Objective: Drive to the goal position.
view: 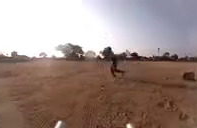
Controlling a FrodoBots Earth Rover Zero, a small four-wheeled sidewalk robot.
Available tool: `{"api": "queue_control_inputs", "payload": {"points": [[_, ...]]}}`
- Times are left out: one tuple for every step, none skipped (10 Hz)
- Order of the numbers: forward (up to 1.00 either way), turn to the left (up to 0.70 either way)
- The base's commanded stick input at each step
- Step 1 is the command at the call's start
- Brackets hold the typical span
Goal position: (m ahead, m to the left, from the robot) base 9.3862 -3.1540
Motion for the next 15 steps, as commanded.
{"api": "queue_control_inputs", "payload": {"points": [[0.7,0.0],[0.7,0.0],[0.7,0.0],[0.7,0.0],[0.7,-0.11],[0.7,-0.29],[0.7,-0.35],[0.7,-0.35],[0.7,-0.35],[0.7,-0.33],[0.7,-0.16],[0.7,0.0],[0.7,0.0],[0.7,0.0],[0.7,0.0]]}}
